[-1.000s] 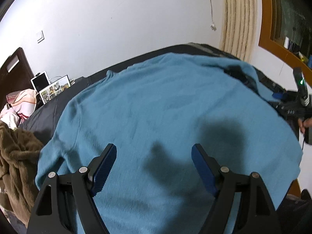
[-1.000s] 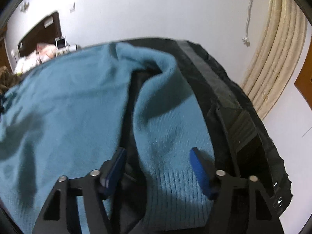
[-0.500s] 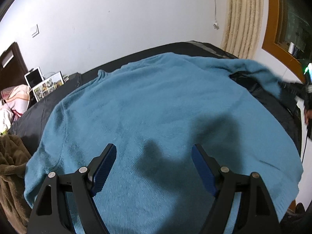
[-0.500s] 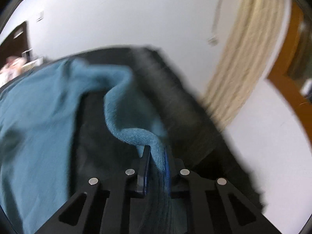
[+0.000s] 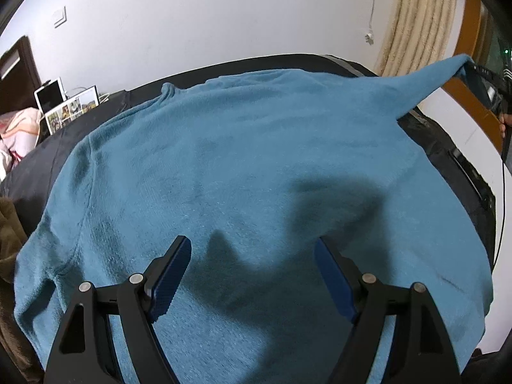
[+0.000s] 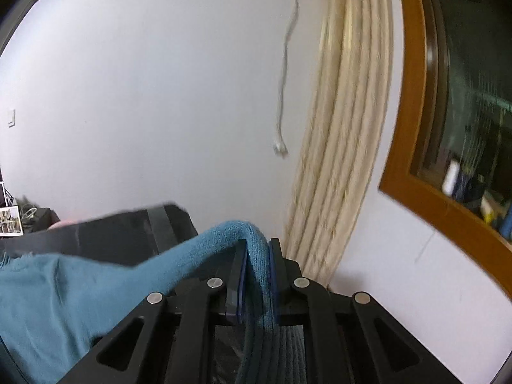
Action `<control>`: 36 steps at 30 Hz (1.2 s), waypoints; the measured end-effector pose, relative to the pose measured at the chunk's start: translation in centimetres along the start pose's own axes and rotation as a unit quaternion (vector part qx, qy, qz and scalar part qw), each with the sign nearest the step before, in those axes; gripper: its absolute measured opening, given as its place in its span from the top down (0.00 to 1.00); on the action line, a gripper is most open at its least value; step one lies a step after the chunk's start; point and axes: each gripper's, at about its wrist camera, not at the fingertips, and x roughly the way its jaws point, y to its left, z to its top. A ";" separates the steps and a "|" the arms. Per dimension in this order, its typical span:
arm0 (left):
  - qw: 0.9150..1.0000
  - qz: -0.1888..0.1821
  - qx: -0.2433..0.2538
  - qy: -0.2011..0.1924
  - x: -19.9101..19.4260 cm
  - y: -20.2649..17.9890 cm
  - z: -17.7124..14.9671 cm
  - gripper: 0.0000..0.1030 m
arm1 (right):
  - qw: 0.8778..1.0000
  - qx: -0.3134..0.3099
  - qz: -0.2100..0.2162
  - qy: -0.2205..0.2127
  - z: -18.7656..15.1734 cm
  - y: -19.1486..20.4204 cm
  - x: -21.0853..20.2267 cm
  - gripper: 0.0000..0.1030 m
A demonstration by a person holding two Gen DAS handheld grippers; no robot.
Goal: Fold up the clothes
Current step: 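Lay the sleeve down with the right gripper while the left gripper smooths the body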
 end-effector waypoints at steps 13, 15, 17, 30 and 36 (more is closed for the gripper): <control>0.998 -0.010 -0.066 -0.008 -0.3 4.0 -0.3 0.20 | 0.962 -0.103 0.227 -0.114 3.1 17.8 -6.1 0.87; 0.996 -0.013 -0.083 -0.008 -0.3 4.9 -0.6 0.20 | 0.947 -0.128 0.278 -0.100 2.7 20.7 -6.5 0.87; 0.995 -0.015 -0.099 -0.008 -0.3 5.7 -0.8 0.20 | 0.925 -0.167 0.333 -0.072 1.8 24.2 -6.8 0.84; 0.990 -0.032 -0.139 -0.009 -0.6 8.3 -1.4 0.20 | 0.883 -0.276 0.379 -0.019 -2.3 30.6 -6.9 0.13; 0.992 -0.031 -0.124 -0.008 -1.3 7.5 0.0 0.20 | 0.906 -0.065 0.400 0.125 -1.1 24.3 -0.2 0.13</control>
